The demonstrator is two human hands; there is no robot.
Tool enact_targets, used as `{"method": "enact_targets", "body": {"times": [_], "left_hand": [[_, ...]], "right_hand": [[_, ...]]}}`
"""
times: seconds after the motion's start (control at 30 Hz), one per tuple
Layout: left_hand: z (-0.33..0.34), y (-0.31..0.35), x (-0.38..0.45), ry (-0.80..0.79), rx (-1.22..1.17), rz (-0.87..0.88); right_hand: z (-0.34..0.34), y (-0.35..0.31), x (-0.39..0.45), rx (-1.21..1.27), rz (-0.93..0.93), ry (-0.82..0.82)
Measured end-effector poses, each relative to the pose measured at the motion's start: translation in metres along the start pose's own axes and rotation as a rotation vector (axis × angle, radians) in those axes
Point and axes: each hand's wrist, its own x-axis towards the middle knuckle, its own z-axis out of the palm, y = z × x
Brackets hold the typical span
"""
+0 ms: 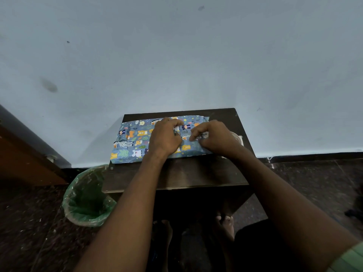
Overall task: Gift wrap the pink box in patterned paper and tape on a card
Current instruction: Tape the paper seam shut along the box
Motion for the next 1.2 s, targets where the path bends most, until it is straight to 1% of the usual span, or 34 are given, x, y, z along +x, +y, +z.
{"method": "enact_targets", "body": {"times": [0.07,0.13,0.2,0.27,0.4,0.53,0.6,0.7,0.83,0.93,1.07,1.13,1.2], "left_hand": [[0.003,0.008,0.000,0.022,-0.030,0.003],[0.005,0.018,0.000,0.037,-0.061,0.015],[0.007,0.026,-0.001,0.050,-0.103,0.038],[0.010,0.032,-0.002,0.052,-0.143,0.079],[0.015,0.041,-0.004,0.031,-0.181,0.152],[0.018,0.050,-0.004,0.018,-0.227,0.157],[0.019,0.055,-0.004,0.007,-0.267,0.122],[0.022,0.057,-0.002,-0.059,-0.358,0.037],[0.022,0.059,-0.001,-0.181,-0.553,-0.043],[0.015,0.068,-0.003,-0.243,-0.754,-0.186],[0.004,0.076,-0.004,-0.244,-1.057,-0.446],[0.002,0.073,-0.004,-0.225,-1.107,-0.502],[-0.001,0.072,-0.004,-0.208,-1.122,-0.520]], "right_hand": [[-0.009,0.005,0.001,-0.053,0.065,0.070],[-0.018,0.016,0.003,-0.170,0.088,0.147],[-0.025,0.029,0.000,-0.286,0.099,0.181],[-0.028,0.040,-0.001,-0.366,0.116,0.158],[-0.025,0.052,0.005,-0.433,0.134,0.097],[-0.024,0.053,0.005,-0.439,0.121,0.114],[-0.027,0.052,0.003,-0.408,0.106,0.146],[-0.035,0.051,0.001,-0.313,0.085,0.197],[-0.045,0.040,0.000,-0.118,0.056,0.248],[-0.046,0.031,0.000,-0.029,0.013,0.305],[-0.041,0.020,0.000,0.029,0.006,0.423],[-0.038,0.017,0.001,0.051,0.008,0.450],[-0.034,0.015,0.001,0.051,-0.009,0.468]]}}
